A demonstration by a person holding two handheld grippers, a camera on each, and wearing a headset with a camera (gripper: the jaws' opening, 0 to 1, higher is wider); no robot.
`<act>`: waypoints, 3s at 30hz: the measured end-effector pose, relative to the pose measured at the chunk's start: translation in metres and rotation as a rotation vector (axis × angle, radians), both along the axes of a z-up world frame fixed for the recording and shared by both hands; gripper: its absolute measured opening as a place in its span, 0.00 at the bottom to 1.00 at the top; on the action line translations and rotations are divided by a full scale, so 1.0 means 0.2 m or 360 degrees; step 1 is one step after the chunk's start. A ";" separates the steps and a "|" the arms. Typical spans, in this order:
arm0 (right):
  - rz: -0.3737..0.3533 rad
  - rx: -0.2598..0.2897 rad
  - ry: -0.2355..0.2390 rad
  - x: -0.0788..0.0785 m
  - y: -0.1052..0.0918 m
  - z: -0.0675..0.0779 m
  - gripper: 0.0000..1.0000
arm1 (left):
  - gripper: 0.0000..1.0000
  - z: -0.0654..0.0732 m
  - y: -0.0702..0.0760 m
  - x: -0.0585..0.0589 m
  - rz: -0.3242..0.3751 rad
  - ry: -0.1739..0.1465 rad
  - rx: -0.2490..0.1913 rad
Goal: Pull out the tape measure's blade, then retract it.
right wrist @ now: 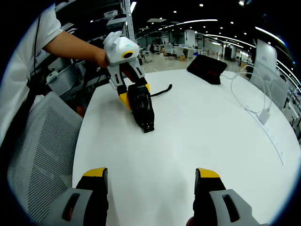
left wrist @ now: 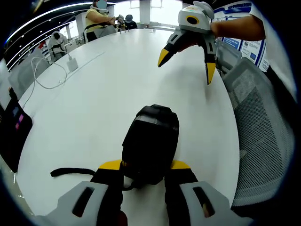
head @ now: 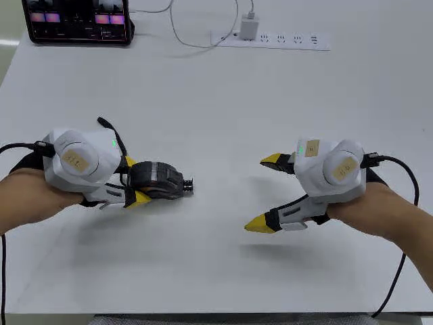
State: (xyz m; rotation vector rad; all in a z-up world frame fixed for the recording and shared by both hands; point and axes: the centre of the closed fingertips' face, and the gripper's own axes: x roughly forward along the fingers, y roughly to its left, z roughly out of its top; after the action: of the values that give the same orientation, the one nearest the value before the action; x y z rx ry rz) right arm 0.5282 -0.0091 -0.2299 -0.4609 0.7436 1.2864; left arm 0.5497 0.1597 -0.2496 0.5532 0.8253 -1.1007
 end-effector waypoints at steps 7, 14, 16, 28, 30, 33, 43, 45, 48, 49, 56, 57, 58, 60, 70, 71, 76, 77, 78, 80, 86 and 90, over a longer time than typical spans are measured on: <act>0.0000 0.0007 -0.0007 0.01 0.01 0.00 0.72 | 0.28 0.00 0.00 0.00 -0.0015 -0.0005 0.0017; 0.0018 0.0022 -0.0015 0.02 0.04 -0.01 0.69 | 0.28 0.00 0.01 0.00 -0.0017 -0.0005 0.0030; 0.0021 0.0039 -0.0018 0.03 0.06 -0.01 0.69 | 0.28 0.00 0.01 0.00 -0.0019 -0.0007 0.0031; 0.0069 0.0110 -0.0032 0.07 0.21 -0.05 0.59 | 0.28 -0.01 0.01 0.00 -0.0016 -0.0001 0.0036; 0.0074 0.0120 -0.0031 0.08 0.23 -0.06 0.58 | 0.28 -0.01 0.01 0.00 -0.0015 -0.0001 0.0036; 0.0085 0.0141 -0.0028 0.08 0.27 -0.07 0.56 | 0.28 -0.01 0.01 0.00 -0.0015 0.0002 0.0036; 0.0117 0.0178 -0.0033 0.09 0.36 -0.10 0.50 | 0.28 -0.01 0.01 0.00 -0.0018 0.0005 0.0033; 0.0121 0.0189 -0.0028 0.10 0.38 -0.10 0.49 | 0.28 -0.01 0.01 0.00 -0.0024 0.0007 0.0033; 0.0126 0.0202 -0.0031 0.10 0.41 -0.11 0.48 | 0.28 -0.01 0.01 0.00 -0.0023 0.0014 0.0028; 0.0129 0.0207 -0.0030 0.10 0.42 -0.11 0.47 | 0.28 -0.01 0.01 0.00 -0.0024 0.0011 0.0029; 0.0158 0.0230 -0.0039 0.10 0.48 -0.14 0.40 | 0.28 -0.01 0.00 0.00 -0.0021 0.0010 0.0034; 0.0159 0.0232 -0.0038 0.10 0.49 -0.14 0.38 | 0.28 -0.01 0.00 0.00 -0.0021 0.0010 0.0034; 0.0163 0.0234 -0.0041 0.10 0.49 -0.14 0.38 | 0.28 -0.01 0.00 0.00 -0.0022 0.0011 0.0034; 0.0176 0.0239 -0.0049 0.10 0.50 -0.14 0.35 | 0.28 -0.01 0.00 0.00 -0.0022 0.0013 0.0033; 0.0235 0.0252 -0.0073 0.10 0.54 -0.15 0.25 | 0.28 -0.01 0.01 0.00 -0.0022 0.0013 0.0029; 0.0241 0.0253 -0.0070 0.10 0.54 -0.15 0.25 | 0.28 -0.01 0.01 0.00 -0.0022 0.0013 0.0029; 0.0277 0.0250 -0.0087 0.09 0.55 -0.16 0.20 | 0.28 -0.01 0.01 0.00 -0.0020 0.0013 0.0026; 0.0280 0.0251 -0.0085 0.09 0.55 -0.17 0.19 | 0.28 -0.01 0.01 0.00 -0.0019 0.0014 0.0026; 0.0281 0.0252 -0.0084 0.09 0.55 -0.17 0.17 | 0.28 -0.01 0.01 0.00 -0.0020 0.0013 0.0026; 0.0285 0.0247 -0.0093 0.10 0.55 -0.17 0.15 | 0.28 -0.01 0.01 0.00 -0.0020 0.0014 0.0024; 0.0301 0.0240 -0.0084 0.08 0.56 -0.18 0.14 | 0.28 -0.01 0.01 0.00 -0.0021 0.0015 0.0027; 0.0316 0.0240 -0.0091 0.08 0.57 -0.18 0.13 | 0.28 -0.01 0.01 0.00 -0.0023 0.0014 0.0029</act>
State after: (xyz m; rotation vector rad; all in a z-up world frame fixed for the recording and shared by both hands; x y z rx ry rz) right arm 0.5446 0.1040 -0.2660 -0.4557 0.5585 1.4972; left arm 0.5492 0.1609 -0.2518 0.5707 0.8410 -1.1101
